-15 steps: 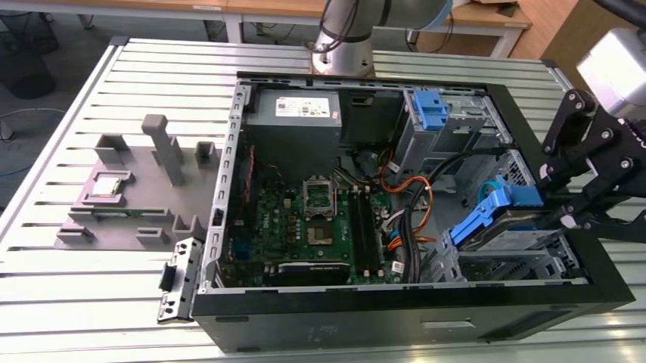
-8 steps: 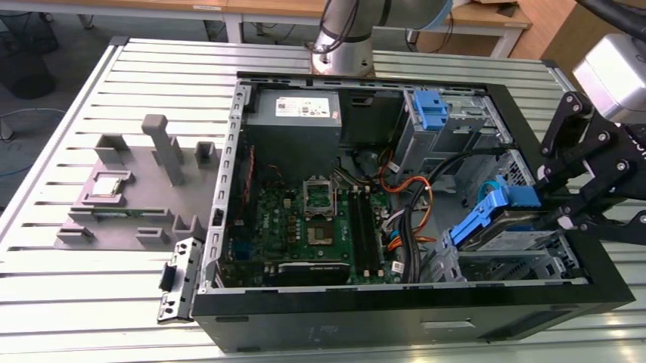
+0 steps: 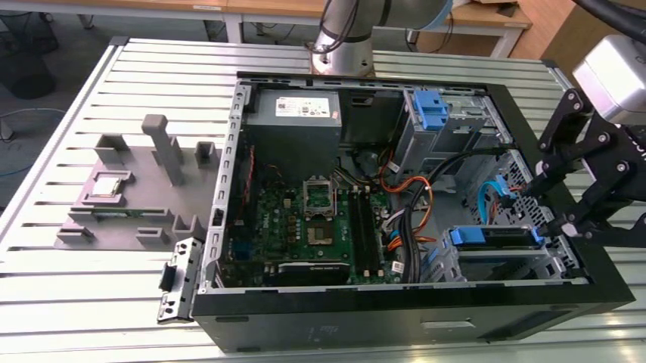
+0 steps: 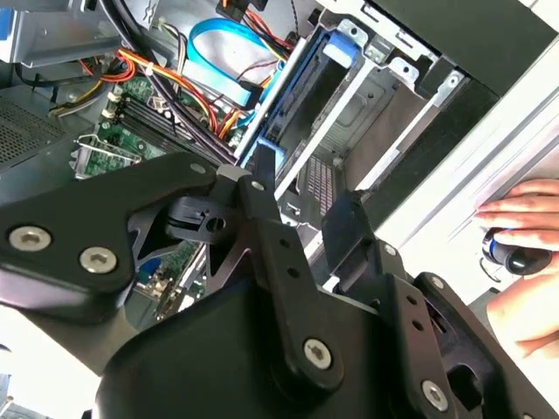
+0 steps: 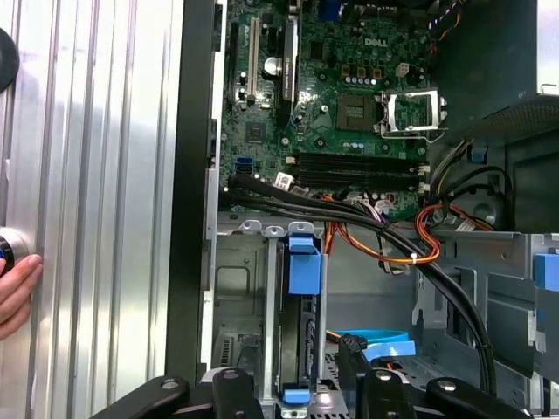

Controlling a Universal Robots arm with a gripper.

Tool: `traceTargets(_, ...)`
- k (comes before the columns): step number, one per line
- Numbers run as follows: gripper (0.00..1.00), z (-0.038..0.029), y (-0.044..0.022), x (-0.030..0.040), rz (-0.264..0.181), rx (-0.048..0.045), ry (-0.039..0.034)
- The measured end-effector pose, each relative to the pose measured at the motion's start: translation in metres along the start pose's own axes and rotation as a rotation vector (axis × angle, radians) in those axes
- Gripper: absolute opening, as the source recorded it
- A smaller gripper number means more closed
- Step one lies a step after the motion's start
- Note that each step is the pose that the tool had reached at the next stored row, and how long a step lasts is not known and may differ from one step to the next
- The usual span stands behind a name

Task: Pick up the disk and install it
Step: 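Insert the disk into the insertion slot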

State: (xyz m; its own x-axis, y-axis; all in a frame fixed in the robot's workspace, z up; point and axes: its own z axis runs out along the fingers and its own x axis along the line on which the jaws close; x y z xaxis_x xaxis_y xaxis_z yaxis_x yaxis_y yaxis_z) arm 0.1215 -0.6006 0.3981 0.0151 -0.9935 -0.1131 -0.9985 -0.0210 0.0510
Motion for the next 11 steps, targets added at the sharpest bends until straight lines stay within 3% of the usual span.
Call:
traceTargets(6,0.48,0.0008,0.0000,0.0001,0.000,0.0003,0.0000)
traceTargets(11,0.48,0.0099,0.0000,0.0012,-0.003,0.0015,0.0002)
